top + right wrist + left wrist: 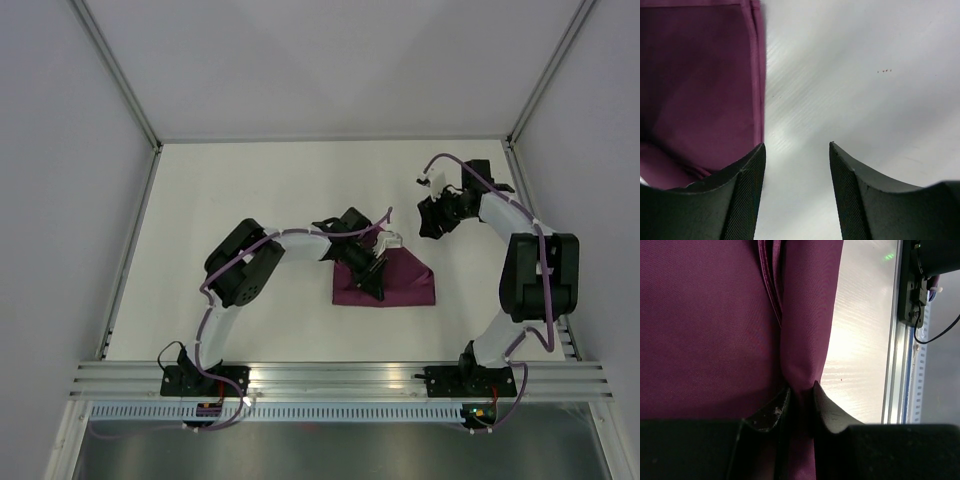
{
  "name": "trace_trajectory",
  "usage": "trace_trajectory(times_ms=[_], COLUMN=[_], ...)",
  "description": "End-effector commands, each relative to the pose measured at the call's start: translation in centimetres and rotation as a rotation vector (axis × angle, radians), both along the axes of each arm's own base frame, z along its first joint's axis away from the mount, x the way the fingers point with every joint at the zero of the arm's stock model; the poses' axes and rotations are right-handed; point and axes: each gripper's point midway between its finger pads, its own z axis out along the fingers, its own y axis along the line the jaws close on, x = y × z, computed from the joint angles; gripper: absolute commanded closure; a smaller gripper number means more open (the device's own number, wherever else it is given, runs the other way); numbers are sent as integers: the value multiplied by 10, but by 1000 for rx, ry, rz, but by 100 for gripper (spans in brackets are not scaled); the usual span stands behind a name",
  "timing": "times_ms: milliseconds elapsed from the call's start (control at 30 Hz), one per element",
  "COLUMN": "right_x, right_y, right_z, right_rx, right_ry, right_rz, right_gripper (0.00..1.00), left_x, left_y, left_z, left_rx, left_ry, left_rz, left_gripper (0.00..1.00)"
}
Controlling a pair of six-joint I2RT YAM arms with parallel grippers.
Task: Fold the napkin, place the utensils inside, and roll it up
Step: Roll the napkin with the utensil
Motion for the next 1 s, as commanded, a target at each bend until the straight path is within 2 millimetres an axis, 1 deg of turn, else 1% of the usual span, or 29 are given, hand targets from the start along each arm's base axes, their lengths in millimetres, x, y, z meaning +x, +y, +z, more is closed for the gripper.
trace_trajectory(times_ms=[0,33,67,100,133,167,267,300,333,367,400,433,467,500,533,567,600,633,667,700,733,767,800,867,900,967], right_x=[-21,-34,-41,-55,-67,-76,-110,-123,-131,-139,-149,-156,-153,-161,-165,-165,-165,-169,-161,-164,-168,-166,-172,-176,-177,-179], right_y=[11,15,18,20,25,26,29,31,33,41,43,52,54,56,66,69,73,84,90,87,94,99,102,105,104,109], right_z=[51,49,61,60,65,65,57,48,48,45,35,35,32,22,23,15,18,17,20,10,6,6,-3,-12,-19,-28], right_rx=[66,81,85,92,96,96,81,81,72,66,65,58,37,28,13,-4,-15,-16,-24,-61,-68,-73,-81,-92,-115,-134], right_ry=[-124,-125,-164,-143,-178,-176,-173,-153,-171,-181,-162,-180,-202,-189,-221,-235,-279,-299,-357,-350,-359,-380,-362,-351,-335,-348], right_rz=[97,127,149,178,258,286,386,415,443,499,512,552,549,554,590,572,577,604,602,587,618,625,644,661,664,687], right_gripper=[40,40,40,40,40,41,41,41,41,40,40,39,39,37,37,37,34,33,31,30,30,30,30,30,30,30], left_x=[-3,-2,-2,-2,-1,-1,-2,-2,-2,-3,-3,-3,-4,-4,-5,-5,-5,-6,-7,-7,-8,-8,-8,-10,-9,-10], left_y=[25,26,25,26,26,25,26,26,26,27,27,25,27,27,27,27,27,27,27,27,28,27,27,28,29,29], left_z=[-49,-53,-53,-52,-56,-56,-58,-58,-58,-61,-61,-61,-65,-66,-67,-68,-69,-69,-70,-70,-70,-71,-71,-72,-72,-72], left_rx=[234,248,254,255,260,261,267,266,265,272,275,273,285,285,290,291,291,289,291,292,292,292,292,297,299,298], left_ry=[57,69,80,96,105,116,148,163,168,184,201,205,221,228,238,245,252,257,264,273,278,281,282,293,295,297], left_rz=[61,64,63,65,66,67,69,68,68,72,72,69,74,72,74,73,73,72,70,74,73,72,73,71,74,71], left_gripper=[98,98,98,98,98,98,98,98,98,98,98,98,98,98,98,98,98,98,98,98,98,98,98,98,98,98])
